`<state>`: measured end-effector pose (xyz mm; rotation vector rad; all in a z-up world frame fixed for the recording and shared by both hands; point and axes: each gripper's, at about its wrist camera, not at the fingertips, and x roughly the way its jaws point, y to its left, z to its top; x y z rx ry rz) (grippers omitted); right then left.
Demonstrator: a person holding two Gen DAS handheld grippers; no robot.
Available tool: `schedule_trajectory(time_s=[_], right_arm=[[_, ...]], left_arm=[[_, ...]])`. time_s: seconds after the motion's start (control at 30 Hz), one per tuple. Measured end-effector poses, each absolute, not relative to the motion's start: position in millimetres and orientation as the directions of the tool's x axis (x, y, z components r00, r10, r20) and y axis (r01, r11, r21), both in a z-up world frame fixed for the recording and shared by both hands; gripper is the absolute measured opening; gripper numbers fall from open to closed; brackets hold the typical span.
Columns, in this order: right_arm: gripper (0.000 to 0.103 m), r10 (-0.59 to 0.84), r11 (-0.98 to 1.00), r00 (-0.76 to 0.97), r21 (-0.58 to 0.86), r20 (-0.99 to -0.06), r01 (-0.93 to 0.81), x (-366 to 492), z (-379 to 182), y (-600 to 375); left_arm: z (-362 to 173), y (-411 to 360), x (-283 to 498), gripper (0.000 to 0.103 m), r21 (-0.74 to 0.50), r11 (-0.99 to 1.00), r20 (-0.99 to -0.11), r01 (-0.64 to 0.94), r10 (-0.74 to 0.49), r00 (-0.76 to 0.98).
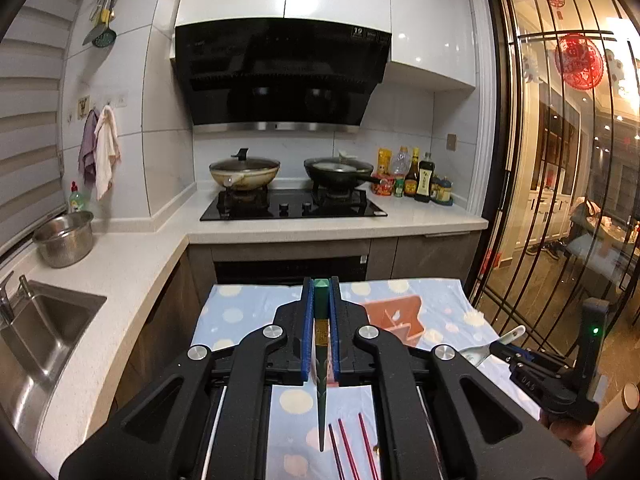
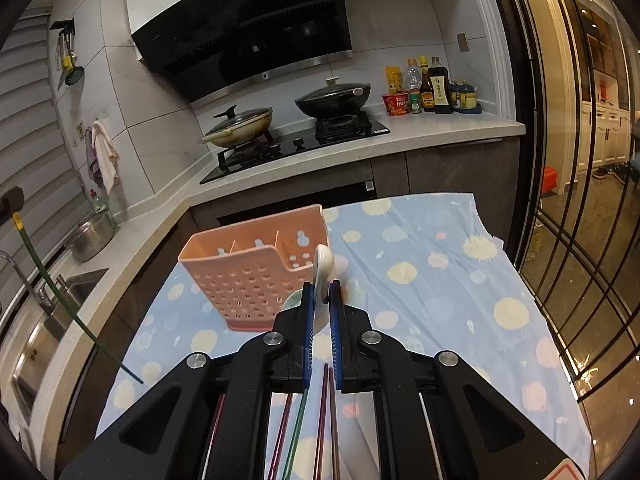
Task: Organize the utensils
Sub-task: 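Drop the green chopstick into the pink holder while the right tool drops the spoon in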
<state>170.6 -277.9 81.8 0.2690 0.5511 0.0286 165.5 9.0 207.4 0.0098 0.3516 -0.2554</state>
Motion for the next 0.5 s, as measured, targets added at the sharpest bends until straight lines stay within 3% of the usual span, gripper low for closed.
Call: schedule_trajectory(time_s=[0.23,0.5], right_arm=[[0.008,0.093,0.969,0.861,0.243,-0.500,0.036,225,103,-274],[0.008,0.097,0.975,0.844,0.219,-0.527,0.025,278,99,-264]], left_arm=[[261,-10,203,0.007,-0.026,0.966,-0.245,0.257,-0.255,0.935],[279,-27,262,0.007,-0.028,0.964,-0.230,0.266,-0.265,0.936]])
